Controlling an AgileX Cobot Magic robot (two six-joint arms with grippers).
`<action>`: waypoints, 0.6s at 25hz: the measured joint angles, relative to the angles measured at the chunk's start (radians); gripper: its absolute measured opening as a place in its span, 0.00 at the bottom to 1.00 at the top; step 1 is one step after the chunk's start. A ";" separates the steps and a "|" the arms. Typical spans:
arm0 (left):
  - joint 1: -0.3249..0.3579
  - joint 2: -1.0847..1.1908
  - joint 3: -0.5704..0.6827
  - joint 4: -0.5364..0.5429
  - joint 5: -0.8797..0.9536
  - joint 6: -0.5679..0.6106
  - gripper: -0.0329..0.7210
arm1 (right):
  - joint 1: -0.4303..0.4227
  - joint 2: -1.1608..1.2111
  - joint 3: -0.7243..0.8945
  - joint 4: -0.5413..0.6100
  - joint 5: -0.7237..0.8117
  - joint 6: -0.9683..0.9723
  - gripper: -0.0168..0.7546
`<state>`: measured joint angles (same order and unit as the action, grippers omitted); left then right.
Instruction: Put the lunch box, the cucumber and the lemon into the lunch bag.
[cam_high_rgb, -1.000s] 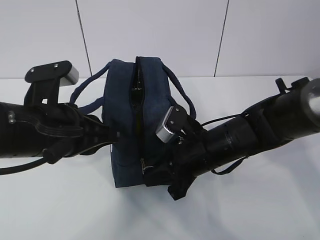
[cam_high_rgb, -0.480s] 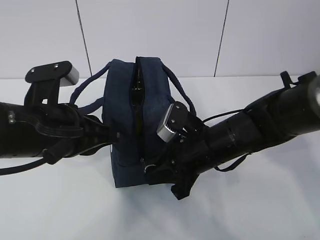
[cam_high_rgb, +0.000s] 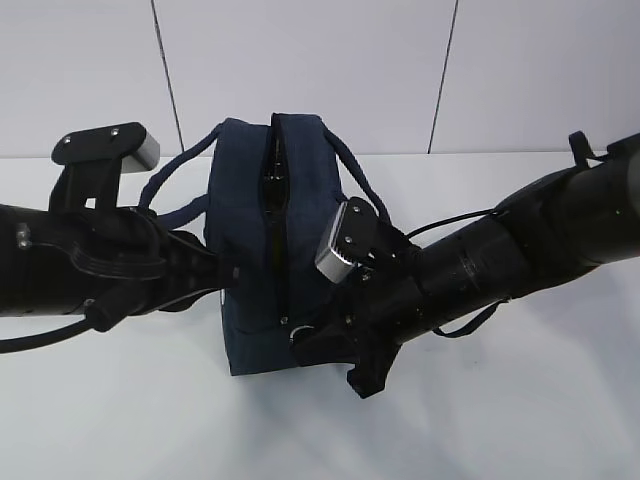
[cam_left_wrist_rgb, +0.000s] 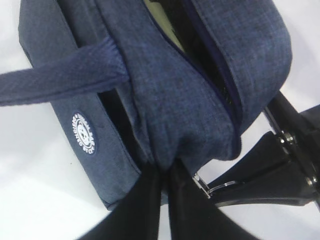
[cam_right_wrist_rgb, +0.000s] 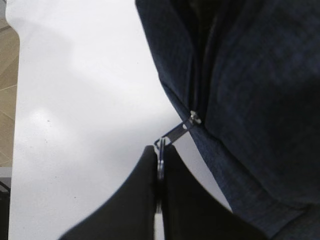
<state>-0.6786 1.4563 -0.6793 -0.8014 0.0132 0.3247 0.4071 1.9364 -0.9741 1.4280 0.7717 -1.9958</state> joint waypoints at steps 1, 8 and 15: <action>0.000 0.000 0.000 0.002 0.000 0.000 0.04 | 0.000 0.000 0.000 0.000 0.000 0.000 0.00; 0.000 0.000 0.000 0.010 0.002 0.000 0.04 | 0.000 -0.002 -0.039 -0.045 0.000 0.000 0.00; 0.000 0.000 0.000 0.014 0.002 0.000 0.04 | 0.000 -0.002 -0.096 -0.195 0.000 0.074 0.00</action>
<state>-0.6786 1.4563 -0.6793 -0.7871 0.0148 0.3247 0.4071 1.9347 -1.0696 1.2334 0.7717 -1.9218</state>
